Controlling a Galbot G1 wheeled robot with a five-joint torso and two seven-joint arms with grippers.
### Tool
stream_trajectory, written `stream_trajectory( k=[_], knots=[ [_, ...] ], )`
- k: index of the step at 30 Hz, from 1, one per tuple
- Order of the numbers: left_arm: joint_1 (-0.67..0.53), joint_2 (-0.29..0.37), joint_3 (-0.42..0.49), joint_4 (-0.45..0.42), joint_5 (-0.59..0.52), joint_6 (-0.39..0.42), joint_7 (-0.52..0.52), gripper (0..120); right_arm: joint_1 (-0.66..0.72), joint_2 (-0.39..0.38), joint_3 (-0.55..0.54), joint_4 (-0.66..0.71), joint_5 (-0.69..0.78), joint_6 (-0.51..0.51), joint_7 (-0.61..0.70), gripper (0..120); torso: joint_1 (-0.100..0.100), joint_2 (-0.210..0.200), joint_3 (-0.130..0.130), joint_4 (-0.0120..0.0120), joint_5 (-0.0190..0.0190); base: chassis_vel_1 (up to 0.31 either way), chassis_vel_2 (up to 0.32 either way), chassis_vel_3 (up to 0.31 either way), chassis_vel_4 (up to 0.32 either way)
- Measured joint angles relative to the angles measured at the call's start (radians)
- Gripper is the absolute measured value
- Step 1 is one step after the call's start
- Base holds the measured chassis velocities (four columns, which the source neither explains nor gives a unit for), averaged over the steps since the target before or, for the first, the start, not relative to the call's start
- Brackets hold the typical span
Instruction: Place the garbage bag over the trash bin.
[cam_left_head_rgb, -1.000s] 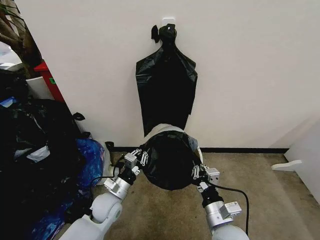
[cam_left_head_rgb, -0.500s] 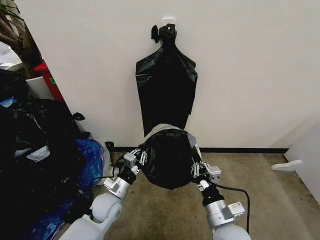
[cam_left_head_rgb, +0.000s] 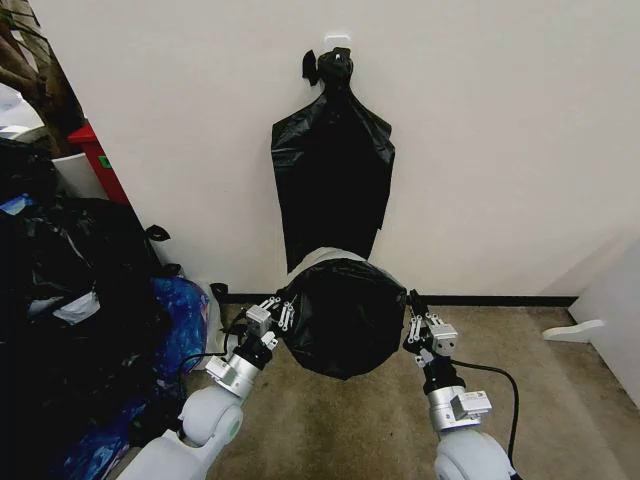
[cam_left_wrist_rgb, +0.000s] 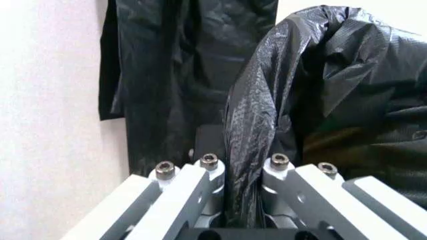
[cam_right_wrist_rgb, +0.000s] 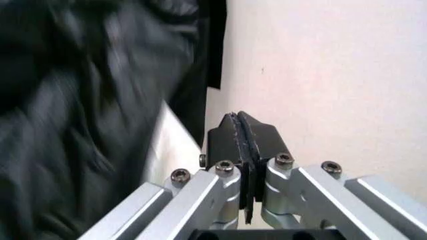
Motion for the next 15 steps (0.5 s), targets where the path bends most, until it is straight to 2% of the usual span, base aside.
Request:
stream_trajectory(
  k=[5, 10, 14, 15],
  knots=[
    [0.003, 0.008, -0.004, -0.01, -0.019, 0.0, 0.008, 4, 0.04, -0.015, 0.026, -0.092, 0.01, 0.063, -0.099, 0, 0.0, 0.0, 0.0, 0.0002, 0.0002, 0.0, 0.0, 0.0, 0.0],
    [0.002, 0.01, -0.01, -0.008, -0.019, -0.003, 0.008, 4, 0.039, -0.021, 0.032, -0.083, 0.074, 0.079, -0.13, 0, 0.0, 0.0, 0.0, 0.0001, 0.0002, 0.0, 0.0, 0.0, 0.0],
    [-0.008, 0.012, -0.014, 0.017, 0.002, -0.025, 0.01, 4, 0.013, -0.043, 0.023, 0.017, 0.349, 0.054, -0.171, 0, 0.0, 0.0, 0.0, 0.0001, 0.0002, 0.0, 0.0, 0.0, 0.0],
    [-0.008, 0.012, -0.014, 0.017, 0.002, -0.025, 0.01, 4, 0.013, -0.043, 0.023, 0.017, 0.349, 0.054, -0.171, 0, 0.0, 0.0, 0.0, 0.0001, 0.0002, 0.0, 0.0, 0.0, 0.0]
  ],
)
